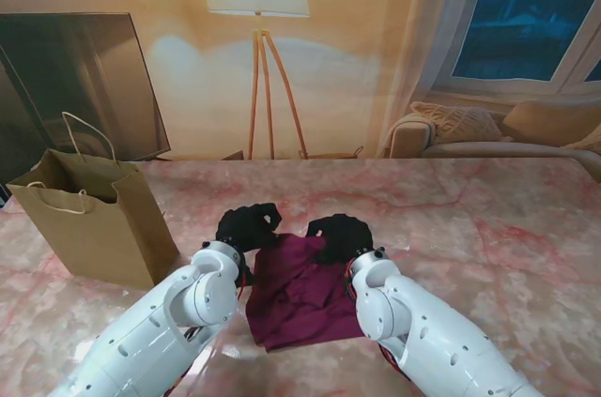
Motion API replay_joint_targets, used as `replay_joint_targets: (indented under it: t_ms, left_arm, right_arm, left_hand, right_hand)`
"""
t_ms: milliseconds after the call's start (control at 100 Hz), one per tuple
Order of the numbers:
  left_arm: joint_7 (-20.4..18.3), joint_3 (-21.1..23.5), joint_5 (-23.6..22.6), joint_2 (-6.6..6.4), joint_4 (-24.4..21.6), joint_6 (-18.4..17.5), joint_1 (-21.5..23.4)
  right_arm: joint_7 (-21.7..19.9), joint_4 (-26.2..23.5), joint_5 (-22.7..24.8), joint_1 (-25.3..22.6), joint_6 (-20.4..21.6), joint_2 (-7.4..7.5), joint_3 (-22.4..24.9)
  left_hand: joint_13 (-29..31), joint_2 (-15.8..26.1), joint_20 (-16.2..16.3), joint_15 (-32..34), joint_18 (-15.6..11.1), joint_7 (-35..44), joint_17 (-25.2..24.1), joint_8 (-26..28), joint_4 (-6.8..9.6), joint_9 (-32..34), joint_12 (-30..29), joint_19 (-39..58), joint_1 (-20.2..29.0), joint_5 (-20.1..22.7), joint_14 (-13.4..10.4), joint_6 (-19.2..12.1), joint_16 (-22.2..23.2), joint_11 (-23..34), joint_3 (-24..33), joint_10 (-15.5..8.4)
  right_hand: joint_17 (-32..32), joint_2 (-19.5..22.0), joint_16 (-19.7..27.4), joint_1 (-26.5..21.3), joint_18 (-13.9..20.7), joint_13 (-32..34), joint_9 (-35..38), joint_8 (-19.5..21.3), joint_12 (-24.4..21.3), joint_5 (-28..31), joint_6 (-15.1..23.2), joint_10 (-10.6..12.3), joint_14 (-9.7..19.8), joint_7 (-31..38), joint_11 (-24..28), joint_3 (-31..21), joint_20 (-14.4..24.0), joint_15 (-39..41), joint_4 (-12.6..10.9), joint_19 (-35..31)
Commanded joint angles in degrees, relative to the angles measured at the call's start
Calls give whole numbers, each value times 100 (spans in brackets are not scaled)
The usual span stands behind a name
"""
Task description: Fold the socks and the shorts into the kraft paper bag
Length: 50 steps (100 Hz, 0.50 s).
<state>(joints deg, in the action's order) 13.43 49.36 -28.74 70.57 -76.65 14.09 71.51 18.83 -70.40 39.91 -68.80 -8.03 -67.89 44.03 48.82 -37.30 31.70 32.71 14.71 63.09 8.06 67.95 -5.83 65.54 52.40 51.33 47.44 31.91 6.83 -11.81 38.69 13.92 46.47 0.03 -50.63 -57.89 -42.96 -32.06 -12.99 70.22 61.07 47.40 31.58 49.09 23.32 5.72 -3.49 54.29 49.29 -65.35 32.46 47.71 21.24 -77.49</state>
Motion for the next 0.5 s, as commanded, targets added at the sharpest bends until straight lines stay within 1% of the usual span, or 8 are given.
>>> replay_joint_targets:
  t_ms: [0,80,140,290,350,390,440,490]
  left_arm:
    - [9,84,56,-81,-91,-3,90]
    - [-79,247,49,-136,-292,-20,238]
    - [-394,359,47,-230,-510,-12,342]
    - [-770,499,-47,-357,-752,-10,471]
    - [-849,574,43,-375,-813,-81,532]
    - [-975,617,47,-413,-871,-131,560]
    - [-1141,657,-29,-472,-924,-192,581]
    - [-1253,681,-93,-511,-928,-268,578]
  right_arm:
    - [-35,-36,50,-19,33,-60,-16]
    - [0,-10,56,1,61,-67,-25]
    - [15,-1,52,12,70,-73,-34]
    - [132,45,47,49,92,-108,-71]
    - [160,54,44,57,105,-116,-77]
    - [173,68,47,67,118,-118,-84]
    - [176,92,50,84,148,-118,-94]
    - [168,119,44,102,191,-116,-100]
  left_hand:
    - [152,65,76,93,99,-446,1,-504,-297,-203,217,106,303,-537,-66,163,158,111,90,-21]
    - [129,111,11,-10,145,-3060,-67,-3146,-290,-419,245,1,357,-757,-60,1319,321,291,67,-122]
    - [-42,209,-27,-20,149,-4404,-186,-4908,-234,-565,386,-206,436,-623,-55,1808,441,340,-55,-52]
    - [-882,458,-144,-50,270,-4873,-518,-5519,-209,-1291,1589,-705,411,-492,40,2093,924,784,169,52]
    - [-1698,424,-152,-125,292,-4946,-804,-5428,93,-2157,2073,-1064,-345,-518,47,1872,1087,1254,450,141]
    - [-2200,905,-110,-442,311,-5044,-947,-5349,604,-3016,497,-1396,-1028,-493,53,1832,1002,1551,524,197]
    - [-2746,953,-118,-1124,282,-5224,-1078,-5343,872,-3834,-949,-1746,-1399,-623,81,1883,408,635,302,371]
    - [-3103,803,-74,-1863,185,-5400,-1117,-5325,769,-4420,-2459,-2015,-1479,-782,114,1994,-517,-378,-92,558]
  right_hand:
    - [-75,-3,-185,-247,67,323,95,-41,64,-54,122,47,99,318,173,-332,-170,305,-118,-243]
    - [-67,16,-190,-243,65,318,94,-65,63,-55,126,47,100,312,170,-337,-182,304,-121,-237]
    - [-53,24,-195,-243,67,309,90,-77,69,-56,126,51,104,316,173,-337,-191,302,-123,-229]
    - [-37,64,-215,-226,69,288,67,-86,88,-77,136,55,112,344,182,-329,-210,300,-127,-220]
    - [-3,86,-226,-227,61,267,48,-90,98,-98,136,65,113,350,185,-329,-215,298,-132,-210]
    - [1,88,-237,-226,56,257,44,-91,106,-99,145,62,114,356,192,-324,-215,304,-133,-211]
    - [4,87,-256,-225,54,253,43,-92,110,-108,152,69,120,358,194,-323,-216,323,-134,-211]
    - [12,87,-267,-220,52,250,41,-93,112,-105,153,70,120,364,194,-319,-216,329,-132,-210]
